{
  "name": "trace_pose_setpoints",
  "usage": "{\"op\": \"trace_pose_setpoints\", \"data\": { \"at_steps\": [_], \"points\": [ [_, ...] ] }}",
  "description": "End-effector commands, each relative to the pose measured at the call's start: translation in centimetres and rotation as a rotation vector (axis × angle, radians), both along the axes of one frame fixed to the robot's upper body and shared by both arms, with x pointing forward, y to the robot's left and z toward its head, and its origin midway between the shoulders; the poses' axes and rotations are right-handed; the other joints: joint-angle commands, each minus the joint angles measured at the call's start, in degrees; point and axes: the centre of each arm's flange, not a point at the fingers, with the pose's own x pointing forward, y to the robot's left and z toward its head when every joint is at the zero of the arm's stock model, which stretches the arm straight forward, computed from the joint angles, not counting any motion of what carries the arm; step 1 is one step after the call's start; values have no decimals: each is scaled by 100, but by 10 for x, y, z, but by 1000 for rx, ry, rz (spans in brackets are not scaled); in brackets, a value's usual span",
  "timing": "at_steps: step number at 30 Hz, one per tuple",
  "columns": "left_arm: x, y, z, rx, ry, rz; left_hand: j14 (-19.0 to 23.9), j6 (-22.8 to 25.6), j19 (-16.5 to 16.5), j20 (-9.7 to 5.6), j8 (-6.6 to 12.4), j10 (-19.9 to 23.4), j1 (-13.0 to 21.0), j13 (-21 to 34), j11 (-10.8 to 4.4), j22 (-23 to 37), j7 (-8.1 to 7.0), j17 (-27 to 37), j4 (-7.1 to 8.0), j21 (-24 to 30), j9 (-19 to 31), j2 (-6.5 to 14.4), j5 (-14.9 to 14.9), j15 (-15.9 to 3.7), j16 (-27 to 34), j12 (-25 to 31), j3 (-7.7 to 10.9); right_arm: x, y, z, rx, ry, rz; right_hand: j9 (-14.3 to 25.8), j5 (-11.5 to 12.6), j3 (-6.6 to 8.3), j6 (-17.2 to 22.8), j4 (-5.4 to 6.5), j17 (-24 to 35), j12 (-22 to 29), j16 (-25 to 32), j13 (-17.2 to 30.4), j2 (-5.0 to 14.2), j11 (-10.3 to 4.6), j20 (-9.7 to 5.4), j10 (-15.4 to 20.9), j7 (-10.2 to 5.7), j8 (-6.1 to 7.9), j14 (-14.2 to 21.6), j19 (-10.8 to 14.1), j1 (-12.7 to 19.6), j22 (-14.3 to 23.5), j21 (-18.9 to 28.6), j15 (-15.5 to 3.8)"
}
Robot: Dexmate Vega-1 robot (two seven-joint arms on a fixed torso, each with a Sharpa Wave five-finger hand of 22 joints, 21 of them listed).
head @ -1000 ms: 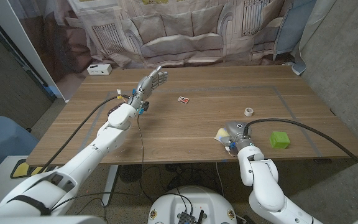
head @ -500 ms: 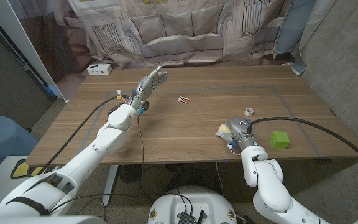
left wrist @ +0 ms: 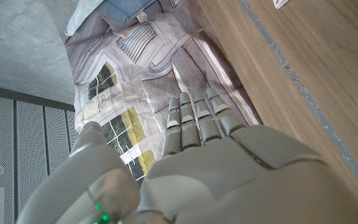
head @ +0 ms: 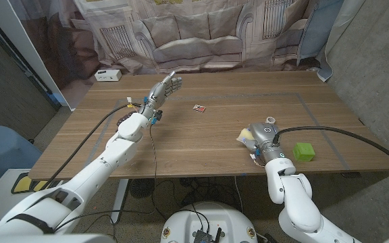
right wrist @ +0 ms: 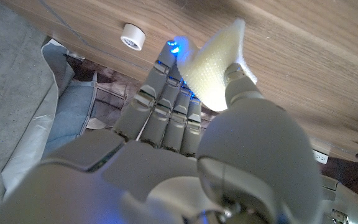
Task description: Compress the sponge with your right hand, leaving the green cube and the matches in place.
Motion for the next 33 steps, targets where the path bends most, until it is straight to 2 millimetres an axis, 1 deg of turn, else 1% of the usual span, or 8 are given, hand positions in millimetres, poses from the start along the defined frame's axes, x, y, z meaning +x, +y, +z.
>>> {"op": "trace_pose_setpoints", "data": {
  "at_steps": [1, 7, 10, 14, 16, 18, 25, 33],
  "points": [
    [1, -5, 3, 7, -1, 0, 52, 38, 45, 6, -19, 25, 22, 19, 6, 32, -18, 34, -24, -7, 29, 30, -19, -7, -15, -34, 11, -9, -6, 10, 16, -52, 18, 21, -12, 4, 29, 24, 29, -32, 24, 22, 19, -1, -3, 14, -34, 6, 27, 17, 69, 21, 26, -380],
    [0, -7, 4, 10, -4, -1, 52, 39, 44, 6, -19, 27, 22, 19, -1, 32, -17, 34, -27, -7, 29, 32, -19, -9, -15, -34, 11, -12, -10, 15, 41, -85, 42, 21, -12, 6, 32, 24, 34, -46, 17, 24, 26, 20, -6, 15, -41, -5, 32, 12, 96, 23, 36, -383],
    [0, -9, 6, 10, -4, 0, 50, 39, 46, 2, -19, 28, 21, 19, -6, 32, -20, 34, -28, -7, 29, 32, -19, -10, -16, -34, 11, -13, -14, 18, 70, -92, 74, 22, -13, 3, 27, 26, 45, -55, 6, 25, 29, -4, -16, 10, -39, -14, 4, -1, 107, 24, 38, -380],
    [1, -12, 9, 15, -3, -4, 51, 37, 45, 7, -21, 31, 21, 19, 19, 32, -18, 34, -30, -8, 29, 33, -19, -12, -16, -34, 11, -14, -16, 22, 69, -105, 74, 22, -13, 4, 30, 22, 45, -59, 0, 25, 25, 6, -13, 16, -35, -19, 4, -6, 121, 25, 42, -392],
    [2, -13, 11, 20, -3, -6, 52, 40, 45, 5, -19, 35, 21, 19, 24, 32, -20, 34, -31, -8, 29, 34, -19, -11, -15, -33, 11, -15, -16, 24, 66, -118, 74, 22, -15, 0, 33, 26, 50, -63, 3, 26, 25, 1, -16, 16, -39, -22, 13, -9, 122, 26, 44, -368],
    [2, -15, 13, 27, -4, -9, 51, 43, 46, 4, -18, 22, 21, 19, 2, 32, -23, 34, -32, -8, 30, 35, -20, -12, -16, -38, 11, -16, -16, 27, 60, -132, 70, 22, -15, -1, 42, 28, 51, -70, 0, 26, 27, 13, -15, 10, -35, -23, 17, -8, 126, 26, 49, -374],
    [1, -22, 17, 46, -6, -20, 52, 41, 43, -2, -20, 21, 21, 19, 22, 32, -21, 34, -35, -9, 29, 37, -20, -15, -16, -40, 11, -17, -18, 35, 65, -168, 86, 23, -16, -5, 30, 35, 63, -85, -10, 27, 32, -4, -19, 6, -39, -40, 3, -16, 139, 28, 58, -382],
    [-3, -21, 17, 40, -13, -13, 53, 36, 46, -3, -22, 28, 21, 19, 9, 32, -19, 34, -40, -8, 30, 38, -20, -13, -15, -38, 11, -19, -24, 46, 75, -223, 118, 24, -19, -10, 31, 43, 73, -94, -16, 29, 40, -2, -17, 17, -35, -54, 10, -20, 150, 29, 70, -389]
  ]
}}
